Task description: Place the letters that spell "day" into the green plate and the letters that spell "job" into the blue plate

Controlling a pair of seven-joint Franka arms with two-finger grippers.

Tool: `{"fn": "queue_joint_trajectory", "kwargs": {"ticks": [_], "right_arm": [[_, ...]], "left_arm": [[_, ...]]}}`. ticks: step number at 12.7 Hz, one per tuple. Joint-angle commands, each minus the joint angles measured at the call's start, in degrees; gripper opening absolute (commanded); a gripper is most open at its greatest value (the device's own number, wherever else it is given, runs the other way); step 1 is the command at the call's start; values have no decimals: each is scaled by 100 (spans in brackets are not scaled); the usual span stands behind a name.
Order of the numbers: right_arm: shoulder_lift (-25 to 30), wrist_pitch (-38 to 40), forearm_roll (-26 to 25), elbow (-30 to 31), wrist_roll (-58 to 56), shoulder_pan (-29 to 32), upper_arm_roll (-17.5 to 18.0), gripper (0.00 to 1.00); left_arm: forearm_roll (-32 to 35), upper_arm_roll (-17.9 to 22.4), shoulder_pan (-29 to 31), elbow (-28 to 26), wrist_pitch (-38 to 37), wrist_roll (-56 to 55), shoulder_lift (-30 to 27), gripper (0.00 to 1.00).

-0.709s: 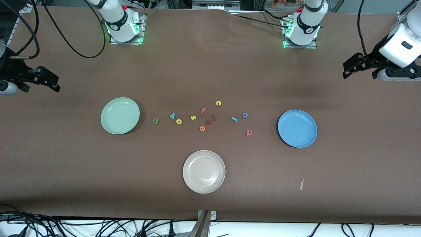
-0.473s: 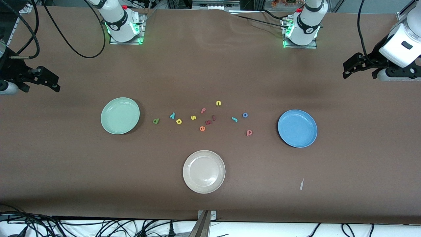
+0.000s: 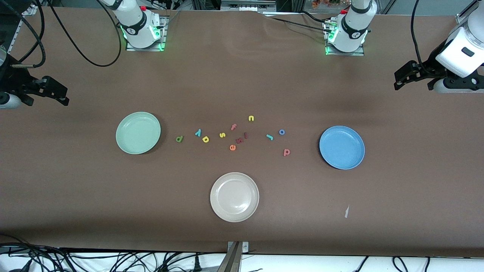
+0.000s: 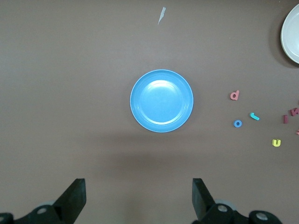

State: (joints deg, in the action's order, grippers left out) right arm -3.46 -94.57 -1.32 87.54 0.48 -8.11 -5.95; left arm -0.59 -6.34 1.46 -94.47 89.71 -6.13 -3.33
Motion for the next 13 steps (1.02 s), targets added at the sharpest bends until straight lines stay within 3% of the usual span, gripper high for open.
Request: {"fn": "queue_joint_trajectory", "kwargs": {"ticks": [1, 13], "right_arm": [[-15, 97, -70, -115, 57, 47, 42, 100], [12, 185, -79, -115, 49, 47, -11, 100]], "left_arm": [[-46, -16, 4, 157, -102, 33, 60, 100], [-46, -8, 21, 157, -111, 42, 60, 100]]}}
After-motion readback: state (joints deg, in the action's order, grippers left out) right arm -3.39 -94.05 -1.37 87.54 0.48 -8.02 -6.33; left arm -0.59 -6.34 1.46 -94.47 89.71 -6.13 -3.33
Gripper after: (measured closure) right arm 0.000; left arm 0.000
